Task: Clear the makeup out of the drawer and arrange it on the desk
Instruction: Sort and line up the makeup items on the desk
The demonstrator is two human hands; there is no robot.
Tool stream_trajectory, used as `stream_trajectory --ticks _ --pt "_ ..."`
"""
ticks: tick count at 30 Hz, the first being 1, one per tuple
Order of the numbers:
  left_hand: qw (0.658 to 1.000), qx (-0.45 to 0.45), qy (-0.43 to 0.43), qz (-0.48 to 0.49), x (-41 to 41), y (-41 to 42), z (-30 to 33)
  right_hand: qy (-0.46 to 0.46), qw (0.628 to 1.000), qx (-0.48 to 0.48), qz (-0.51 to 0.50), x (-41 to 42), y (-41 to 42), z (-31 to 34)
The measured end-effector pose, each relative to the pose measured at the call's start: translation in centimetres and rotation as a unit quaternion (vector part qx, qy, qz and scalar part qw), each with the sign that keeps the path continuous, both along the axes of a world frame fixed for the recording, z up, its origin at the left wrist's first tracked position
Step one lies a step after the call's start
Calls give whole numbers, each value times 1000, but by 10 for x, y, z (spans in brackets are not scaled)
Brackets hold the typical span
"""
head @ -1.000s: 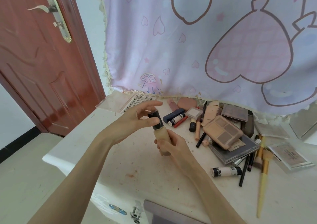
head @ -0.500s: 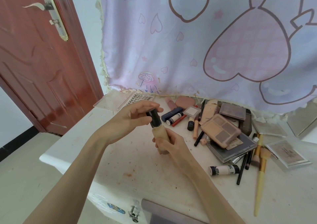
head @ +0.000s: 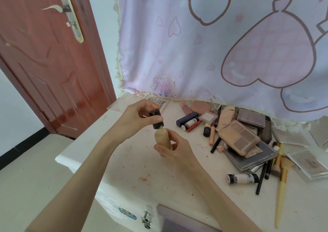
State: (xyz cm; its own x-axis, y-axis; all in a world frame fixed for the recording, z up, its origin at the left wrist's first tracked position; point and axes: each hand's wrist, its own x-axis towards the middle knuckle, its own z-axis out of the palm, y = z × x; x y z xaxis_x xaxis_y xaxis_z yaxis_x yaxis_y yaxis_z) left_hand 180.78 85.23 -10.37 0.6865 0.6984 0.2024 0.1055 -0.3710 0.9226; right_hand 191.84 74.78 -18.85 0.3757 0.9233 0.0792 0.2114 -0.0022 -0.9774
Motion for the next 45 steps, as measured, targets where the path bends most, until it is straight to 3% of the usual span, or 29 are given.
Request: stream_trajectory --ticks 23,31,36,39,45 --pt "987 80 19 139 -69 92 -4 -54 994 -3 99 -59 138 3" --pt "983 90 38 158 -72 117 -11 -73 996 -3 56 -68 167 -2" --pt "979 31 -17 200 -83 119 -36 -56 998 -16 8 -74 177 -6" --pt "961 29 23 275 -93 117 -73 -69 997 -3 -32 -76 184 -7" --pt "957 71 104 261 -90 121 -95 -137 989 11 -63 -77 199 -13"
